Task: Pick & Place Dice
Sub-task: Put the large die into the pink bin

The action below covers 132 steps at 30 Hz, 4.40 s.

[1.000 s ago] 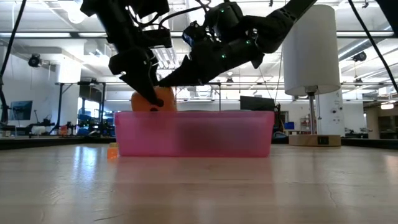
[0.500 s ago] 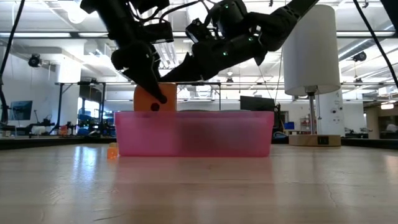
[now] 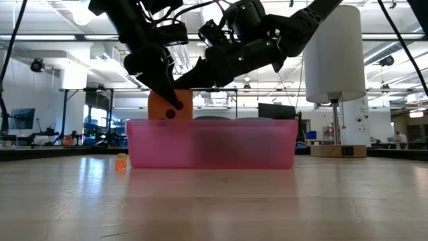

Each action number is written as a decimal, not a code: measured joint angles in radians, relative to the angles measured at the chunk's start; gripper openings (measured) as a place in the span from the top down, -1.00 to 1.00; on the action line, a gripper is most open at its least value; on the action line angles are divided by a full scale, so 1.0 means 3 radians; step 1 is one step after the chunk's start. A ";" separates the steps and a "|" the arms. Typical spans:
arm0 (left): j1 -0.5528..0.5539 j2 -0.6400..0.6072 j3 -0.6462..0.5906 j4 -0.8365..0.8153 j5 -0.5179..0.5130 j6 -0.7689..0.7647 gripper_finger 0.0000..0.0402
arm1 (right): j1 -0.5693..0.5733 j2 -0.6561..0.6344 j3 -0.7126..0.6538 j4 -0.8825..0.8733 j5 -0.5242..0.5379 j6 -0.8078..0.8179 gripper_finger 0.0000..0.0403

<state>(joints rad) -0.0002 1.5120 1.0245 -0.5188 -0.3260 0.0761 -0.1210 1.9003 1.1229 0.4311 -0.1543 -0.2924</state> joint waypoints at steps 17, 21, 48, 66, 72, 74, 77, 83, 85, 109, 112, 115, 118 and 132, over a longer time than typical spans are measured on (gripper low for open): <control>0.0004 0.0006 -0.0004 0.0021 -0.0008 0.0020 -0.98 | -0.0033 0.0033 -0.0014 -0.0019 -0.0012 0.0014 0.96; 0.0004 0.0013 -0.0013 -0.0034 -0.0009 0.0019 -0.98 | -0.0055 0.0149 0.0045 -0.0008 -0.0017 0.0014 0.96; 0.0000 -0.0024 -0.0003 -0.0057 -0.0086 0.0022 -0.97 | -0.0106 0.0202 0.0109 -0.0487 0.0144 0.0065 0.96; 0.0001 -0.0235 -0.0003 -0.0236 -0.0127 0.0080 -0.97 | -0.0116 0.0064 0.0111 -0.0489 0.0190 0.0015 0.96; 0.0000 -0.0416 -0.0003 -0.0295 -0.0136 0.0071 -0.97 | -0.0154 0.0099 0.0117 -0.0564 0.0362 0.0077 0.96; 0.0000 -0.0468 -0.0003 -0.0297 -0.0136 0.0070 -0.98 | -0.0178 0.0108 0.0121 -0.0615 0.0362 0.0081 0.96; 0.0000 -0.0525 -0.0003 -0.0309 -0.0136 0.0069 -0.97 | -0.0200 0.0111 0.0122 -0.0659 0.0359 0.0116 0.96; 0.0000 -0.0568 -0.0003 -0.0328 -0.0136 0.0060 -0.96 | -0.0218 0.0115 0.0126 -0.0693 0.0364 0.0168 0.96; 0.0000 -0.0568 -0.0003 -0.0344 -0.0136 0.0060 -0.96 | -0.0230 0.0116 0.0126 -0.0707 0.0401 0.0202 0.96; -0.0003 -0.0568 -0.0006 -0.0400 -0.0136 0.0010 -0.96 | -0.0350 -0.0050 0.0104 -0.1042 0.0259 0.0514 0.96; -0.0003 -0.0568 -0.0006 -0.0434 -0.0135 0.0010 -0.97 | -0.0331 -0.0194 0.0098 -0.1298 0.0254 0.0452 0.96; -0.0003 -0.0568 -0.0006 -0.0445 -0.0135 0.0010 -0.96 | -0.0298 -0.0335 0.0098 -0.1457 0.0245 0.0435 0.96; -0.0003 -0.0571 -0.0006 -0.0445 -0.0135 0.0009 -0.95 | -0.0257 -0.0440 0.0059 -0.1476 0.0242 0.0402 0.96; 0.0000 -0.0571 -0.0006 -0.0457 -0.0135 0.0007 -0.95 | -0.0326 -0.0233 -0.0102 -0.1025 0.0438 0.0556 0.96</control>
<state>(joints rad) -0.0002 1.3407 1.0225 -0.6557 -0.3664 0.0780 -0.2188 1.8304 1.0922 0.1235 -0.0229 -0.1256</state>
